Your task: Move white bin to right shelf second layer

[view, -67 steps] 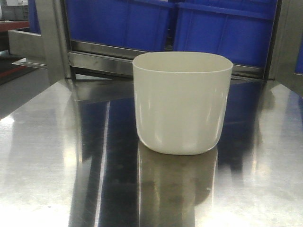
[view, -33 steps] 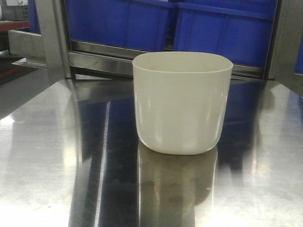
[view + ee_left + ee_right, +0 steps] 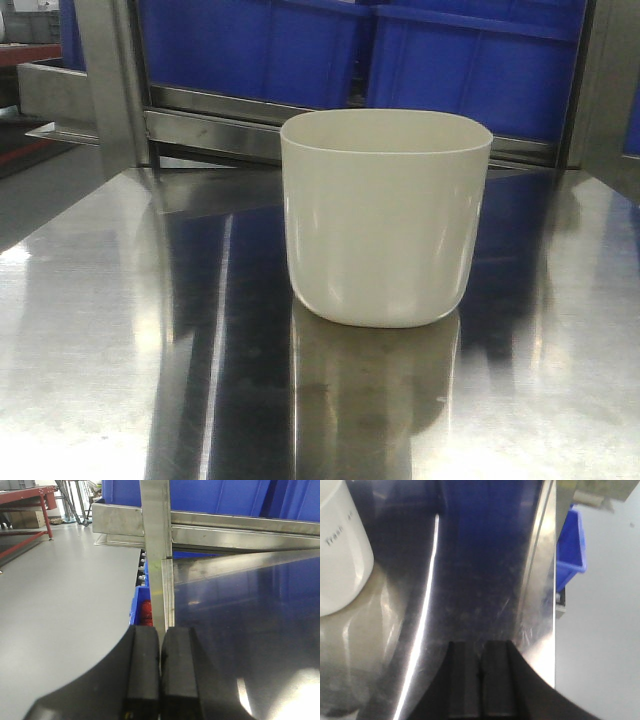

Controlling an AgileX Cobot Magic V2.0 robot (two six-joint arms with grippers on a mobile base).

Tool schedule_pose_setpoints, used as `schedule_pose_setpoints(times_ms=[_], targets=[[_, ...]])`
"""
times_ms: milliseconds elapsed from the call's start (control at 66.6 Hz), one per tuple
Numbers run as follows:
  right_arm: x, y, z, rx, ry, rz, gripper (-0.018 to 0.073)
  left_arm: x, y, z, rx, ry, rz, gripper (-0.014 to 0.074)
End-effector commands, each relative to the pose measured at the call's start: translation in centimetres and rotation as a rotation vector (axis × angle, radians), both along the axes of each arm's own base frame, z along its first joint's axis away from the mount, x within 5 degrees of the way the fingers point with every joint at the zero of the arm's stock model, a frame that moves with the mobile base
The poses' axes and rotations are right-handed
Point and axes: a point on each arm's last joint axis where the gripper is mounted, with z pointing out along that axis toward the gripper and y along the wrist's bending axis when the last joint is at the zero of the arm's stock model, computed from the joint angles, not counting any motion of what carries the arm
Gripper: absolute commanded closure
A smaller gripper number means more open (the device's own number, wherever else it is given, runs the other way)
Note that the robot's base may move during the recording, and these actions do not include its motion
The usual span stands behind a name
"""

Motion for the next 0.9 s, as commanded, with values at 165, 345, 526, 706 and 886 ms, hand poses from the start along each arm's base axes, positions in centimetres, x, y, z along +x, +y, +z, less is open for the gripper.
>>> schedule_pose_setpoints(times_ms=[165, 345, 526, 706, 886], targets=[[2.3, -0.2, 1.7, 0.083, 0.072, -0.089, 0.0431, 0.1, 0.0, -0.4, -0.014, -0.063, -0.005, 0.0512], [4.7, -0.6, 2.6, 0.093, 0.149, -0.186, 0.0188, 0.1, 0.0, -0.4, -0.014, -0.063, -0.005, 0.0512], [6.7, 0.7, 4.8, 0.096, 0.178, -0.216, 0.0186, 0.1, 0.0, -0.4, -0.014, -0.063, -0.005, 0.0512], [9.0, 4.0, 6.9, 0.115, 0.254, -0.169, 0.0186, 0.1, 0.0, -0.4, -0.014, -0.063, -0.005, 0.0512], [11.8, 7.1, 8.3, 0.088, 0.405, -0.196, 0.0186, 0.1, 0.0, -0.4, -0.014, -0.063, -0.005, 0.0512]])
